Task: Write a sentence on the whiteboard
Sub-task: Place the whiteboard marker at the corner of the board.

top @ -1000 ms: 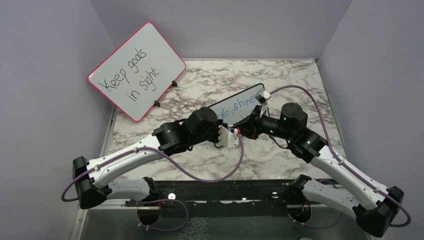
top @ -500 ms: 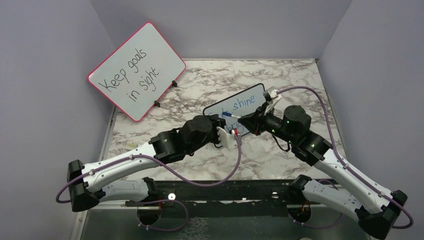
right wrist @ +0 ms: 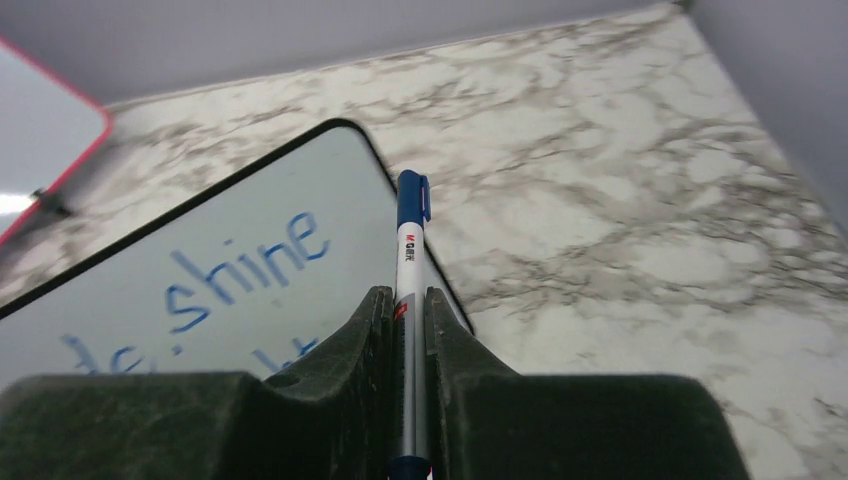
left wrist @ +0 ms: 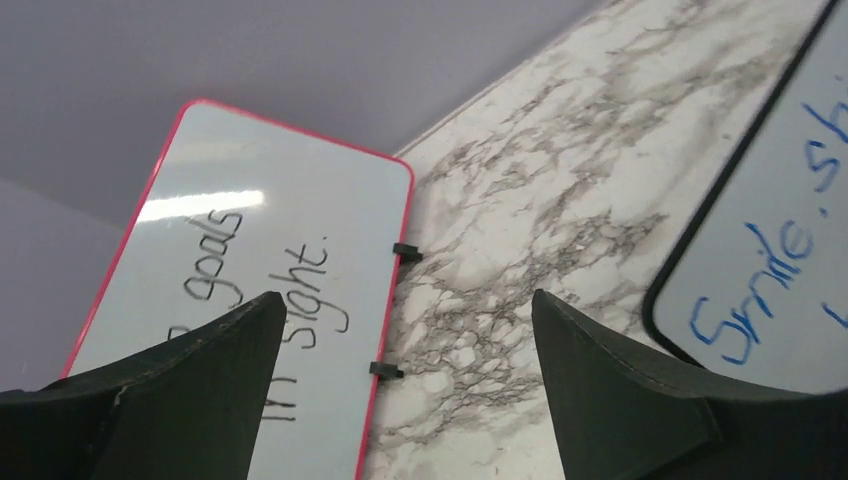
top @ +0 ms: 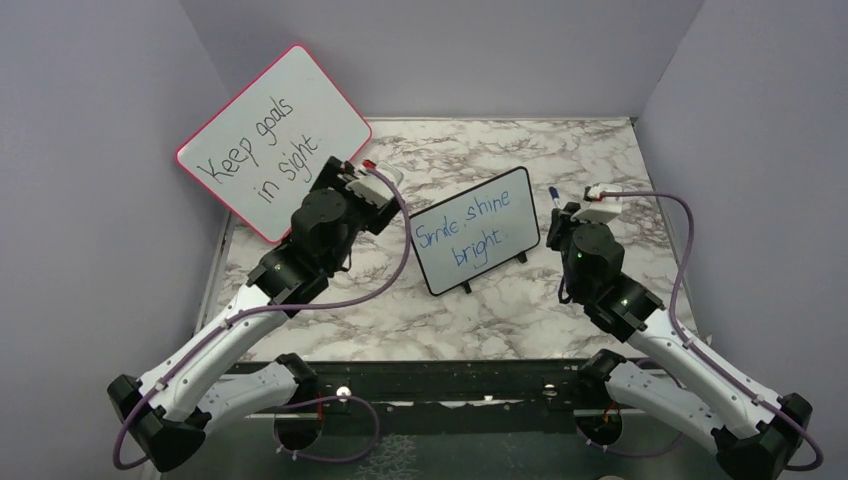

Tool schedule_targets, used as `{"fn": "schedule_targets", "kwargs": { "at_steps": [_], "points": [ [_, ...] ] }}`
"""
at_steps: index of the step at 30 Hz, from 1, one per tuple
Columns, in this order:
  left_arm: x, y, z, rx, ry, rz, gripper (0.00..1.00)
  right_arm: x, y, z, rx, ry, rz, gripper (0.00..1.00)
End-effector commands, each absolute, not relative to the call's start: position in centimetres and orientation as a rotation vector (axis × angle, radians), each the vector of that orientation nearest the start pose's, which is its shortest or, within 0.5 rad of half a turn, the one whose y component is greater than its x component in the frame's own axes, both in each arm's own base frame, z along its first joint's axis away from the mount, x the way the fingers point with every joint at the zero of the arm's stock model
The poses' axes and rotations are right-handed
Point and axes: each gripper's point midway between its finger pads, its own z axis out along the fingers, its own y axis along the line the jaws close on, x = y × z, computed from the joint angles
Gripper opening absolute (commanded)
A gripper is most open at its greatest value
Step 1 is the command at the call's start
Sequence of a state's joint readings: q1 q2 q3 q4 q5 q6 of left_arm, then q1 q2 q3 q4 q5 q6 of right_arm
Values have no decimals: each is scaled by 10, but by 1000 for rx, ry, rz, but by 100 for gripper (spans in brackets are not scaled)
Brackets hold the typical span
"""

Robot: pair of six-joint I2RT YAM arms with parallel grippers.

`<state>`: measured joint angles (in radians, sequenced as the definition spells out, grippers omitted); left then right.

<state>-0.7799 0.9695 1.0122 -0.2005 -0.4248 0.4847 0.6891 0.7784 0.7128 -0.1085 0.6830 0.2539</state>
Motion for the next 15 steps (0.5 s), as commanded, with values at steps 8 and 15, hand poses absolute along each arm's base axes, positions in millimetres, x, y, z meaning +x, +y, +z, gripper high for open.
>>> {"fn": "schedule_targets", "kwargs": {
  "at_steps": [8,15],
  "points": [
    [320,-70,299,15,1751,-117,99,301,-16,184,720,1686,-187,1],
    [303,-54,305,-39,1684,-92,99,317,-46,121,907,1755,-55,1]
  ]
}}
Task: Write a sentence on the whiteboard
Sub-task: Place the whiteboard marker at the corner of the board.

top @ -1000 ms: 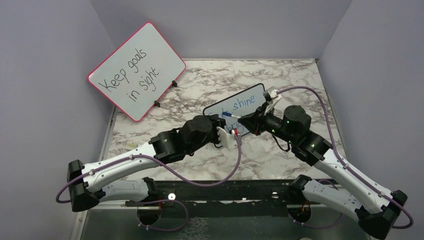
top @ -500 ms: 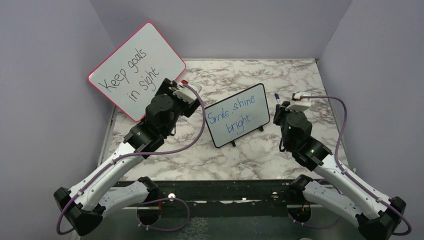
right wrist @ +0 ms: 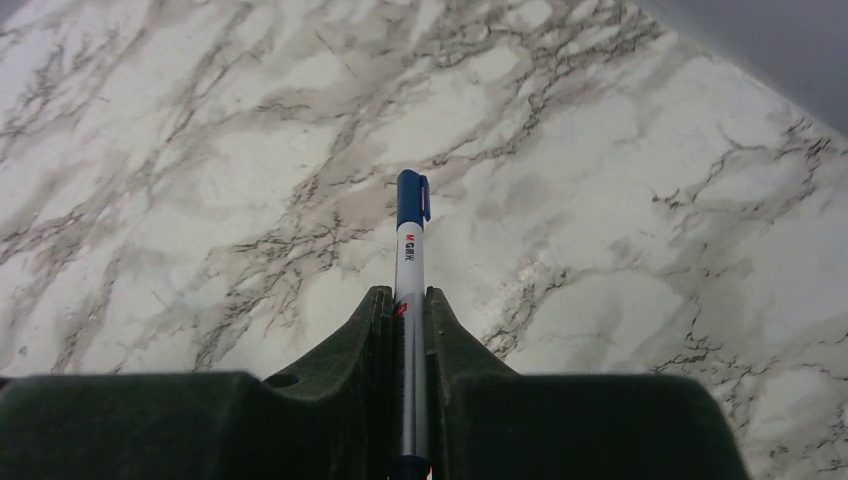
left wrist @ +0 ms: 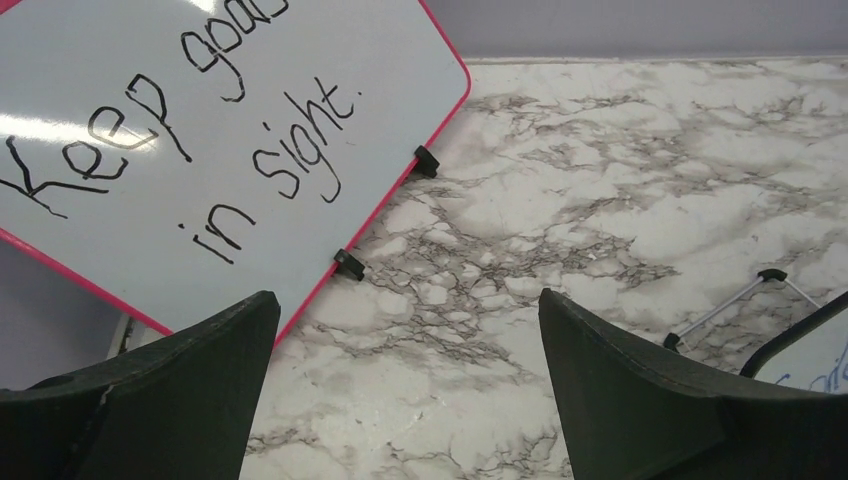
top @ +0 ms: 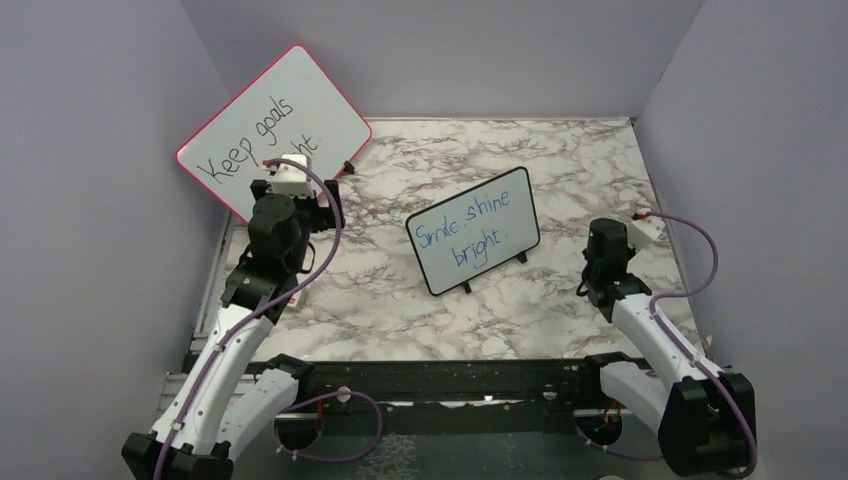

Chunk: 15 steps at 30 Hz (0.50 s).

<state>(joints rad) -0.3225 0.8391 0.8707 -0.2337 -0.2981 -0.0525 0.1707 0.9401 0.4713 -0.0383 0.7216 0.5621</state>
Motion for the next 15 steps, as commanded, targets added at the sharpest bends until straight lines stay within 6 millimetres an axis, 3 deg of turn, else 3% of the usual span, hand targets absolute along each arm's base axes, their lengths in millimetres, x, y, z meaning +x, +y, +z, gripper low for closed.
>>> {"fn": "schedule_targets", "kwargs": {
  "at_steps": [1,5,9,15],
  "points": [
    [300,-52,307,-49,1666,-92,99,317,-48,114,935,1760,-40,1],
    [291,-45,307,-82,1603,-91,99,316,-48,93,1002,1777,12,1],
    [283,-30,311,-183,1533,-82,99,309,-64,73,1108,1780,18,7],
    [273,-27,315,-231,1496,-123,99,299,-75,53,1223,1822,17,27]
  ]
}}
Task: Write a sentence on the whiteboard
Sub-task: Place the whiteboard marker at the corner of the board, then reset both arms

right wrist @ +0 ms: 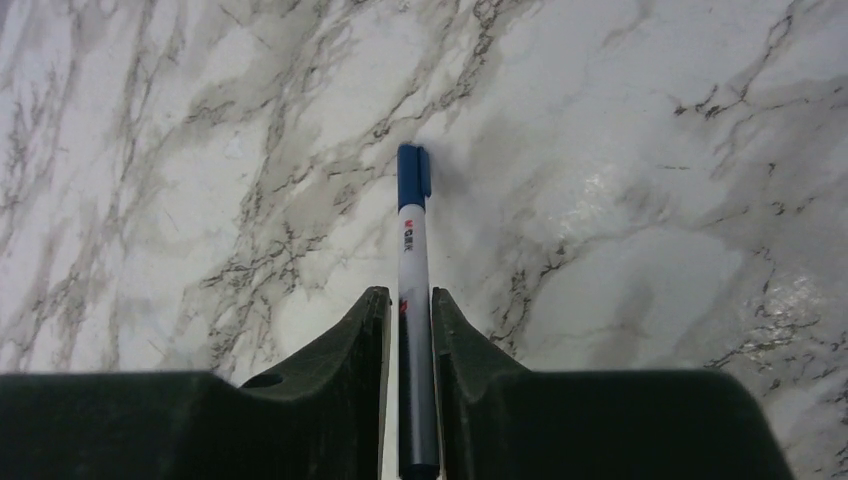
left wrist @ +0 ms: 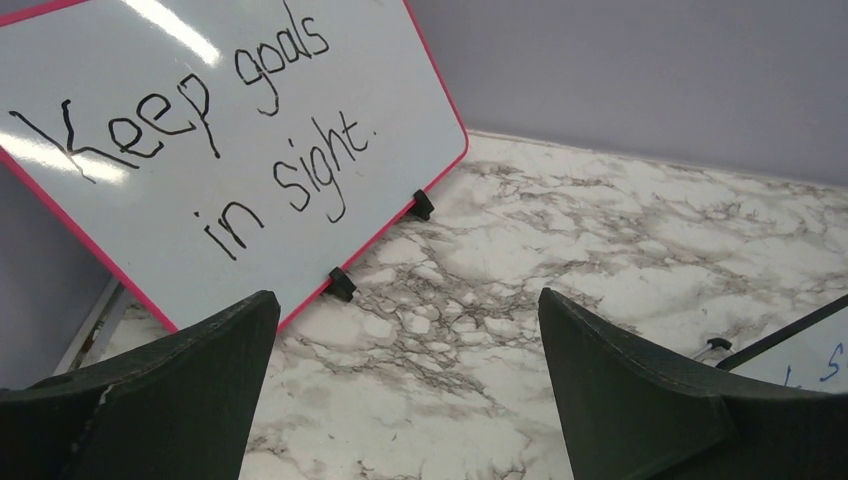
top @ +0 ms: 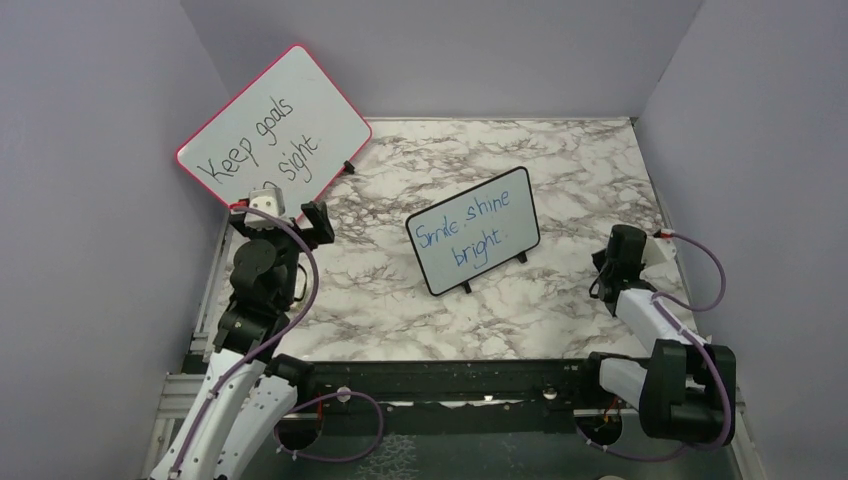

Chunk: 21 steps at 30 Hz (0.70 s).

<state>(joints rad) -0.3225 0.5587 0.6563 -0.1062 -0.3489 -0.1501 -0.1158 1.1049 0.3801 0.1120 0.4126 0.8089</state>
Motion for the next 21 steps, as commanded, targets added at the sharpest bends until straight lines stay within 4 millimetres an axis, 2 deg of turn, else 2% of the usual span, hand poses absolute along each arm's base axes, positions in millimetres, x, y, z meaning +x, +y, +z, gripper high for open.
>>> {"fn": "schedule_targets", "kwargs": {
  "at_steps": [1,6,10,15,21],
  "points": [
    [272,-27,314,-236,1507,-122,99,299,-73,53,1230,1827,23,31],
    [264,-27,314,-226,1514,-137,99,292,-71,61,1245,1828,35,52],
    [258,-30,308,-218,1530,-167,99,286,-69,84,1224,1817,49,63],
    [250,-30,322,-239,1510,-204,99,278,-65,142,1144,1761,93,77],
    [231,-14,347,-339,1407,-226,99,254,-67,239,970,1624,80,99]
  ]
}}
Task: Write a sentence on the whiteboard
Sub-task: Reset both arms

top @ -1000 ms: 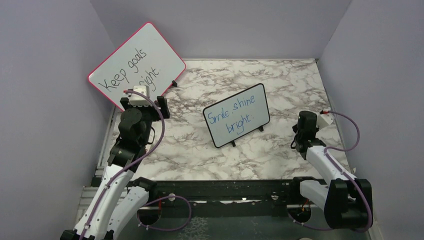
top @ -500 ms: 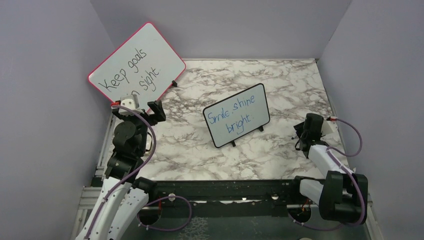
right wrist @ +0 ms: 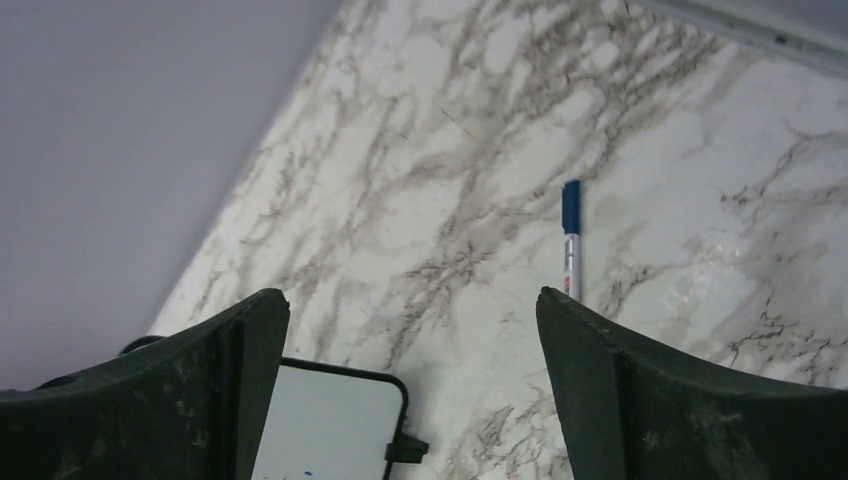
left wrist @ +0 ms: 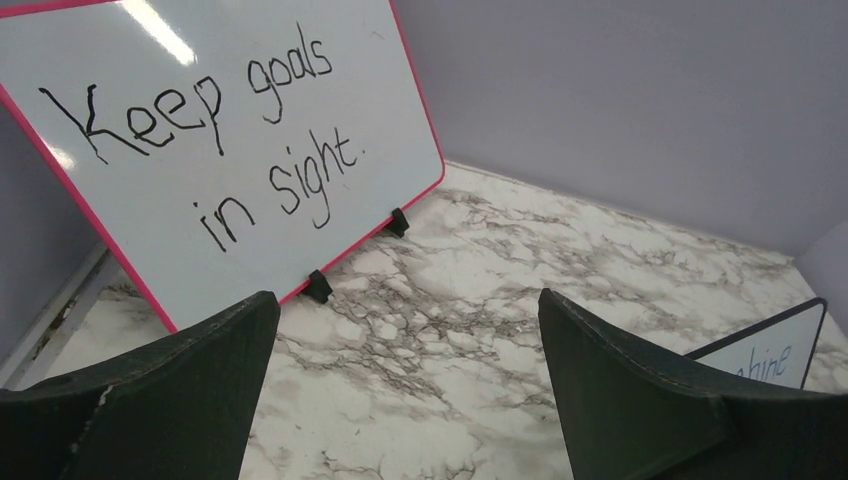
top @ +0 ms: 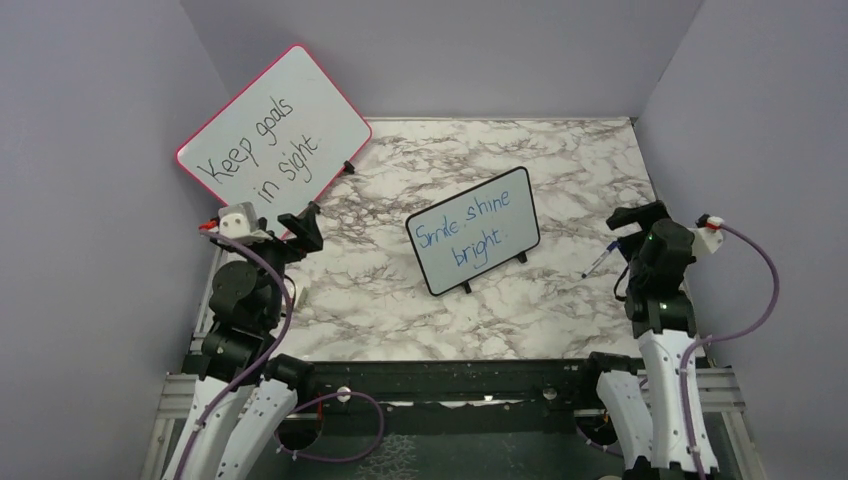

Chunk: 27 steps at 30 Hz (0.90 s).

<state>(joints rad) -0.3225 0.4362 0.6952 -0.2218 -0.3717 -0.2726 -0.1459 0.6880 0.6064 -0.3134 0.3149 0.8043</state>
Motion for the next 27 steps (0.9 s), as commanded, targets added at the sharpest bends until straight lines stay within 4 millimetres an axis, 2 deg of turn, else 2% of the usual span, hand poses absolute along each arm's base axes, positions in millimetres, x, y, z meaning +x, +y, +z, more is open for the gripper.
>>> {"fn": "schedule_targets", "kwargs": {
  "at_steps": [1,5,10,18,27],
  "points": [
    [227,-13,351,-339,1388,-230,99,247,-68,254,952,1608,68,100],
    [206,0,368,-388,1296,-244,99,232,-61,302,794,1569,31,100],
    [185,7,375,-380,1207,-265,99,205,-61,341,682,1487,-30,100],
    [195,1,349,-351,1258,-252,99,189,-62,344,617,1392,-53,100],
    [203,-7,342,-324,1295,-257,99,189,-59,338,584,1353,-36,100]
  ]
}}
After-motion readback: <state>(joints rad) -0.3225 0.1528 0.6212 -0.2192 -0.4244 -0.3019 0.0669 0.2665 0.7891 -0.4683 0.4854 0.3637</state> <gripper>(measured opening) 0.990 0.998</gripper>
